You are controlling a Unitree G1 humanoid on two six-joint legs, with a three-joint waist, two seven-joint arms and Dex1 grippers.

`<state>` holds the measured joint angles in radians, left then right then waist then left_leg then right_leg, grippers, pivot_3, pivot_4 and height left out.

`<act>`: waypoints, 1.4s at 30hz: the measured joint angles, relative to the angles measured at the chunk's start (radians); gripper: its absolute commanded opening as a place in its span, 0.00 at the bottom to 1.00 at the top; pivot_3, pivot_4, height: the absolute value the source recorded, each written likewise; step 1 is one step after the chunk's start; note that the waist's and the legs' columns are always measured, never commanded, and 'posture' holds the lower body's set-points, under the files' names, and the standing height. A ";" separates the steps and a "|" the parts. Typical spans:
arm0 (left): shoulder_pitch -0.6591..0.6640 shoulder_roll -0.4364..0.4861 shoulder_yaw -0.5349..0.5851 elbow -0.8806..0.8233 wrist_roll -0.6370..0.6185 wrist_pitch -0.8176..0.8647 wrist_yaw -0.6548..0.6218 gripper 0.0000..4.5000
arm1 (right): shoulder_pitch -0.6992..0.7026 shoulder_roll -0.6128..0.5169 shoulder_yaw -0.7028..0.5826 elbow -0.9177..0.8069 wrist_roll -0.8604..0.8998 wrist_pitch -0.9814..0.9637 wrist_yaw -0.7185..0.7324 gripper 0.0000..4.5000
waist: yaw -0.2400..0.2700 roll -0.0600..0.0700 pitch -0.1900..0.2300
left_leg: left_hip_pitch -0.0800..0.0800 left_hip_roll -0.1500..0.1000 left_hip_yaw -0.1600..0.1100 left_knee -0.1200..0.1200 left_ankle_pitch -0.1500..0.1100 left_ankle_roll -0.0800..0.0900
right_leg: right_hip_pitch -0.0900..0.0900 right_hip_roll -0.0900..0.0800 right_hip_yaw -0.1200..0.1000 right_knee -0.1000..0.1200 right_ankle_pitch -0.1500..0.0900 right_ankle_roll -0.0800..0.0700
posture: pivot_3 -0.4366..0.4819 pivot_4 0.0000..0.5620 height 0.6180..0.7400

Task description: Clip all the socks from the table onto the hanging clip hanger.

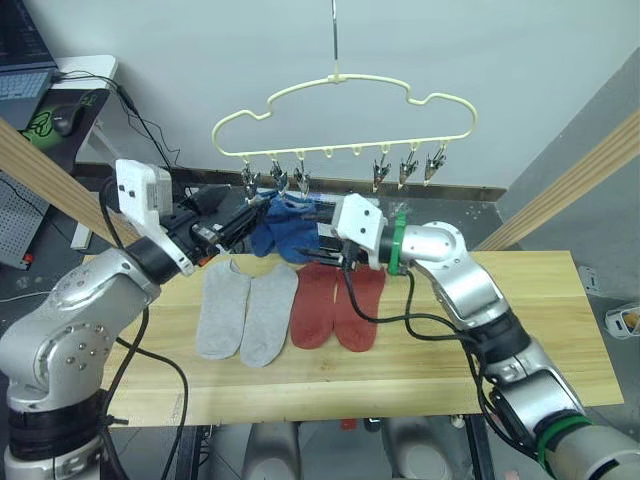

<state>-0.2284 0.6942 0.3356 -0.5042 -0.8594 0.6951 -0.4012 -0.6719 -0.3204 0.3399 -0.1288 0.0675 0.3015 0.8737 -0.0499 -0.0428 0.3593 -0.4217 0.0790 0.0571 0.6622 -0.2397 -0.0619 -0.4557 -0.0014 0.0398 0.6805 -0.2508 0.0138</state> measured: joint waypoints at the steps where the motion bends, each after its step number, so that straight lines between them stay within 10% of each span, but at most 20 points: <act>1: 0.020 0.001 -0.003 -0.014 0.026 -0.019 -0.005 0.96 | 0.020 -0.026 -0.010 -0.046 0.017 0.030 0.008 0.62 | 0.001 0.000 0.000 | 0.000 0.000 0.000 0.000 0.000 0.000 | 0.000 0.000 0.000 0.000 0.000 0.000 | 0.41 0.54 1.00; 14: 0.143 -0.145 -0.051 -0.121 0.188 -0.157 0.053 0.96 | 0.262 -0.319 -0.378 -0.465 0.361 0.439 0.014 0.62 | 0.008 -0.004 -0.022 | 0.000 -0.002 0.000 0.001 -0.002 0.004 | 0.001 0.002 0.000 0.000 0.000 0.000 | 0.38 0.45 1.00; 21: 0.122 -0.216 -0.127 -0.119 0.237 -0.192 0.065 0.59 | 0.302 -0.369 -0.410 -0.521 0.428 0.498 -0.042 0.63 | -0.007 -0.006 -0.046 | 0.000 -0.002 0.000 0.001 -0.002 0.004 | 0.001 0.003 0.000 0.000 0.000 0.000 | 0.33 0.43 1.00; 42: -0.021 -0.487 -0.332 0.184 0.595 -0.507 0.147 0.59 | 0.308 -0.421 -0.439 -0.615 0.570 0.580 -0.164 0.63 | -0.031 -0.006 -0.060 | 0.004 -0.003 0.000 0.002 -0.001 0.006 | 0.007 0.004 0.001 0.000 0.000 0.001 | 0.25 0.50 1.00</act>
<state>-0.2498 0.2067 0.0035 -0.3203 -0.2646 0.1882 -0.2541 -0.3638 -0.7416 -0.0988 -0.7435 0.6373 0.8819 0.7093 -0.0808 -0.0492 0.2992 -0.4174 0.0762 0.0568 0.6647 -0.2409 -0.0560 -0.4488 0.0024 0.0411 0.6807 -0.2505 0.0143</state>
